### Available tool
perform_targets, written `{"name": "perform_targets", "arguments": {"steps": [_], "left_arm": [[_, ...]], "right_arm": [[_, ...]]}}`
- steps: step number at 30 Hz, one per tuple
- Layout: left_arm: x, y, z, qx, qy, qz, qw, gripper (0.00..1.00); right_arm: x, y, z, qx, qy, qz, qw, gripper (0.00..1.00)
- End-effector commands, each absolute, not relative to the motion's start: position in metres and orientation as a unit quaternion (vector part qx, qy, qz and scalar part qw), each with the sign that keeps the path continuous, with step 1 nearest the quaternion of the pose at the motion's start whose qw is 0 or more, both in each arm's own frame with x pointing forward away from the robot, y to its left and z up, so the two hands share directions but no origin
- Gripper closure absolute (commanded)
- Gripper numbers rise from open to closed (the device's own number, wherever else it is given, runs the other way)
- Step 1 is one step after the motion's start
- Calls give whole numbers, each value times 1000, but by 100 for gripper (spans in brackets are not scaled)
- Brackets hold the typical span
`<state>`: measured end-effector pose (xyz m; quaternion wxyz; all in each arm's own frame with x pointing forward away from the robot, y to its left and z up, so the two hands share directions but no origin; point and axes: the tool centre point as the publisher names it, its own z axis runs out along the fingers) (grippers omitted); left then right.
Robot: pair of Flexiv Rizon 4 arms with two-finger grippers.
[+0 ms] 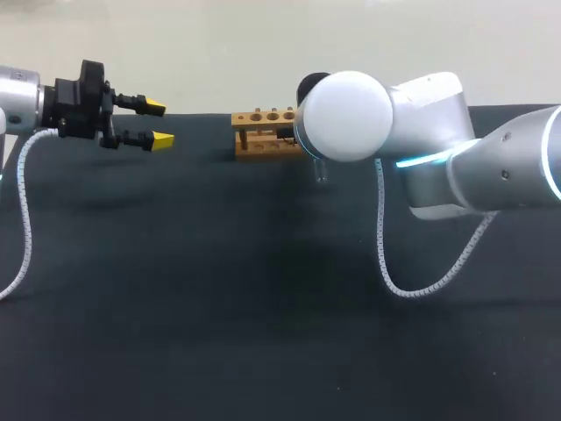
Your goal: Grasp the test tube, adjust it, and insert it.
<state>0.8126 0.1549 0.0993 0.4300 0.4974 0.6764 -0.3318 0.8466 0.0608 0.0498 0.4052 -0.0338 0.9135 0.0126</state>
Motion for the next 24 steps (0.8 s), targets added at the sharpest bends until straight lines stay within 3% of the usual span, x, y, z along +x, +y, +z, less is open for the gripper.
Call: {"name": "perform_targets", "arguments": {"steps": [1, 24], "left_arm": [[810, 155, 98, 497, 676, -330, 433, 0], [810, 155, 98, 497, 676, -330, 433, 0]], "right_arm": [[848, 61, 46, -35, 916, 14, 399, 100], [844, 57, 29, -37, 950, 47, 307, 100]]}}
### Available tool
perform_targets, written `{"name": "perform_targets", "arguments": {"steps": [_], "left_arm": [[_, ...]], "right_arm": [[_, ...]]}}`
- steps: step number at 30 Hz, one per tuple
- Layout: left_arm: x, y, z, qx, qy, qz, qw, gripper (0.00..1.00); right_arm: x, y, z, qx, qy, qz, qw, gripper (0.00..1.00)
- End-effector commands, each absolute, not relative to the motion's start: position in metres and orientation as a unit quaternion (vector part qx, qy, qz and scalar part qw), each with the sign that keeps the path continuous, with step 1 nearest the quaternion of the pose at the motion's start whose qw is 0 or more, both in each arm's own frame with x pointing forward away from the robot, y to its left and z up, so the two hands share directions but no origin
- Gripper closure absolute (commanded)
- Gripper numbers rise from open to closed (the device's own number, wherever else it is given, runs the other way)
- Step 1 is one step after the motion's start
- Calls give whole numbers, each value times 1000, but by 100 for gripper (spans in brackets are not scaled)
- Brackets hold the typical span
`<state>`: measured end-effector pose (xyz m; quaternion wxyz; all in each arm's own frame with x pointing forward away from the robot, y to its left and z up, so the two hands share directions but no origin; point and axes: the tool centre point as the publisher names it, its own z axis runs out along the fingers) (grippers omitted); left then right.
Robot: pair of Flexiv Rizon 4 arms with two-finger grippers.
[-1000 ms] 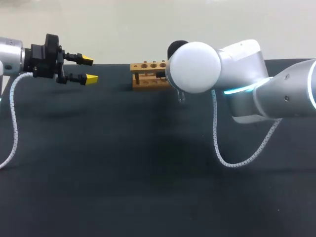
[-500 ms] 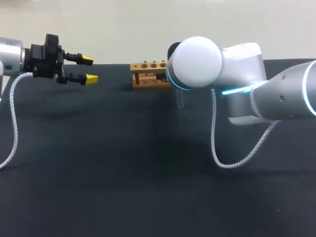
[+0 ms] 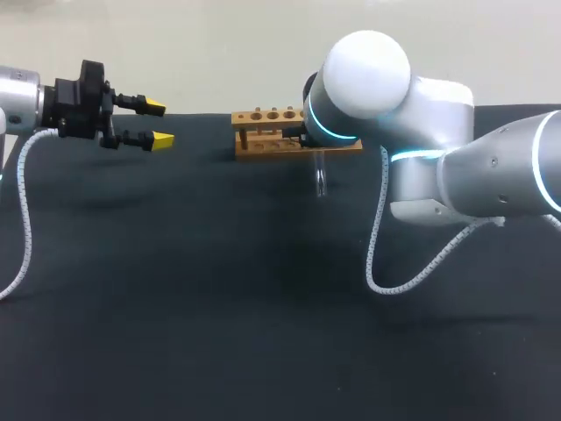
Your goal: Grasp the test tube, adjust it, and insert it.
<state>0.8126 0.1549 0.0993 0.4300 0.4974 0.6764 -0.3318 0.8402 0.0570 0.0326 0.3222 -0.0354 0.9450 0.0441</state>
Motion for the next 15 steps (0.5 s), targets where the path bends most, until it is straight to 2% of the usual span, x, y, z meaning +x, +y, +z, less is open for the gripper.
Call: {"name": "perform_targets", "arguments": {"steps": [1, 15], "left_arm": [[810, 155, 98, 497, 676, -330, 433, 0], [810, 155, 98, 497, 676, -330, 433, 0]], "right_arm": [[843, 57, 29, -37, 951, 48, 304, 100], [833, 55, 33, -12, 949, 47, 310, 100]]}}
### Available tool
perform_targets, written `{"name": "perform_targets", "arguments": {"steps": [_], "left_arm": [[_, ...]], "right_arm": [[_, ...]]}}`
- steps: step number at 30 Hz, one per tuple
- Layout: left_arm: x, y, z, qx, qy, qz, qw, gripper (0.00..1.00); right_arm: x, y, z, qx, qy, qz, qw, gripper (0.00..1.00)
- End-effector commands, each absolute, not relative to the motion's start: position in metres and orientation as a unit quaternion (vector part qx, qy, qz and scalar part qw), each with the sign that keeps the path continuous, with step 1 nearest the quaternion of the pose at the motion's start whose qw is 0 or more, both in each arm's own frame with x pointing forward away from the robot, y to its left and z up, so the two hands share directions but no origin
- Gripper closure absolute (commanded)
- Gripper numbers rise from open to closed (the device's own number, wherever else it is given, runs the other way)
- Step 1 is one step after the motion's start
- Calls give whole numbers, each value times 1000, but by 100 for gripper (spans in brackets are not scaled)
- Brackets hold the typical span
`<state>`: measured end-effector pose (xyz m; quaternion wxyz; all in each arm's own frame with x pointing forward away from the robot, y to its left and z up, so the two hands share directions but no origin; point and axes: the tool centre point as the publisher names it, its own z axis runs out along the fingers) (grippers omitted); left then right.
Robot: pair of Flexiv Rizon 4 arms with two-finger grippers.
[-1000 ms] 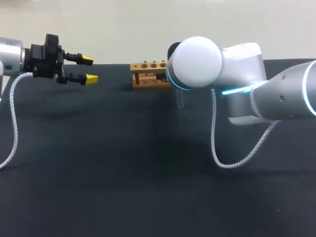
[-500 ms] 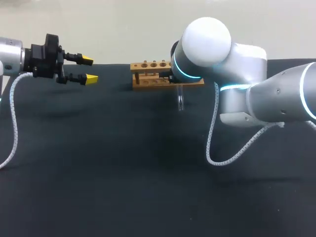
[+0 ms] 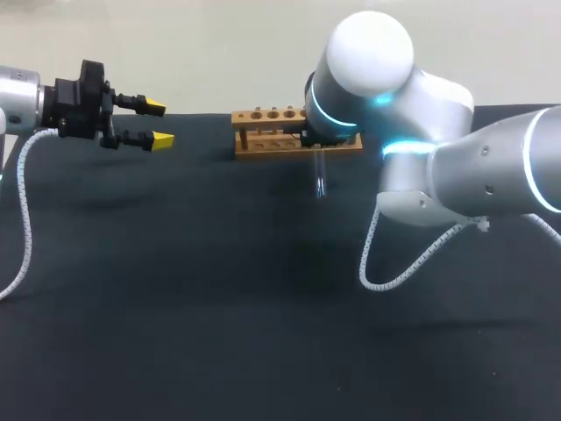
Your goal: Grasp the test tube, adjust it, and insert it.
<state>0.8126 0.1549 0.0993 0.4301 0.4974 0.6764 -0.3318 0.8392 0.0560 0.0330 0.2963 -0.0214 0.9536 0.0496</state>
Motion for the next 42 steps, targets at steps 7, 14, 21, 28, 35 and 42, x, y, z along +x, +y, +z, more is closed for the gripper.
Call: {"name": "perform_targets", "arguments": {"steps": [7, 14, 21, 28, 35, 42], "left_arm": [[810, 155, 98, 497, 676, -330, 433, 0], [810, 155, 98, 497, 676, -330, 433, 0], [810, 155, 98, 497, 676, -330, 433, 0], [810, 155, 98, 497, 676, -330, 433, 0], [810, 155, 98, 497, 676, -330, 433, 0], [810, 155, 98, 497, 676, -330, 433, 0]], "right_arm": [[813, 56, 51, 15, 941, 47, 334, 100], [800, 54, 76, 40, 928, 43, 367, 100], [799, 49, 102, 63, 908, 37, 412, 100], [801, 49, 126, 75, 884, 33, 461, 100], [806, 49, 143, 84, 856, 24, 510, 100], [812, 49, 154, 90, 835, 21, 543, 100]]}}
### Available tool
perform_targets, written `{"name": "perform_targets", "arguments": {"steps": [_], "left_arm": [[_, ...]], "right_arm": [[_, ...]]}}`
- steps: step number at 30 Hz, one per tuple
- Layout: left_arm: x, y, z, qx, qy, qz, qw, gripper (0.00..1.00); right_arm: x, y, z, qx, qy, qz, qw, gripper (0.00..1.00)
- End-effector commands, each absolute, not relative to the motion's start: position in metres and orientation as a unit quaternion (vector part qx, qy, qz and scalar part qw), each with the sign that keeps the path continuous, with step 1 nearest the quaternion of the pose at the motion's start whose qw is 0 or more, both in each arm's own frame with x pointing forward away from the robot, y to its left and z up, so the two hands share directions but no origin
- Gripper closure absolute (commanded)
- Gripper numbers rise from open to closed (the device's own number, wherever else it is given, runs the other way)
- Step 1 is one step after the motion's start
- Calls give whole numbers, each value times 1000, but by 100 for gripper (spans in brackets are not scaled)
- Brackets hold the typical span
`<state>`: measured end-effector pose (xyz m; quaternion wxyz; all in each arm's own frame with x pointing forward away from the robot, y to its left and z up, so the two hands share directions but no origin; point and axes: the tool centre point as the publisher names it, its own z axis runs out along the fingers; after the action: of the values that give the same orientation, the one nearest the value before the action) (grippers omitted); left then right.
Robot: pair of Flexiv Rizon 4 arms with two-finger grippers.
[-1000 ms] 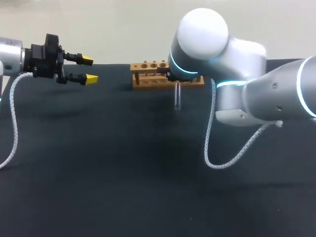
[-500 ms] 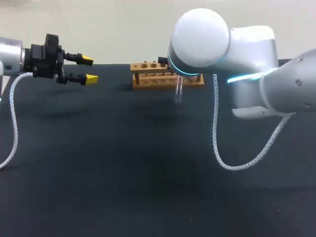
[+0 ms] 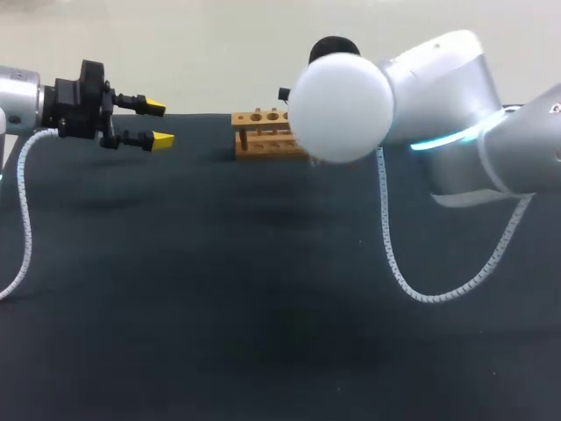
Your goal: Grasp the test tube, adjust it, and insert it.
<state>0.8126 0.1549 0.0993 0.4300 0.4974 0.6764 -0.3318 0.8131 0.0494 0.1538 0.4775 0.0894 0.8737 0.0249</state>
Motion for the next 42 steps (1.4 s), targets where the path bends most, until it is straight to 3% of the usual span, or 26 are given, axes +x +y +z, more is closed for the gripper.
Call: {"name": "perform_targets", "arguments": {"steps": [1, 25, 42], "left_arm": [[810, 155, 98, 497, 676, -330, 433, 0], [810, 155, 98, 497, 676, -330, 433, 0], [810, 155, 98, 497, 676, -330, 433, 0]], "right_arm": [[813, 49, 156, 89, 832, 19, 547, 100], [844, 41, 189, 95, 749, -8, 656, 100], [878, 29, 197, 81, 717, -6, 693, 100]]}}
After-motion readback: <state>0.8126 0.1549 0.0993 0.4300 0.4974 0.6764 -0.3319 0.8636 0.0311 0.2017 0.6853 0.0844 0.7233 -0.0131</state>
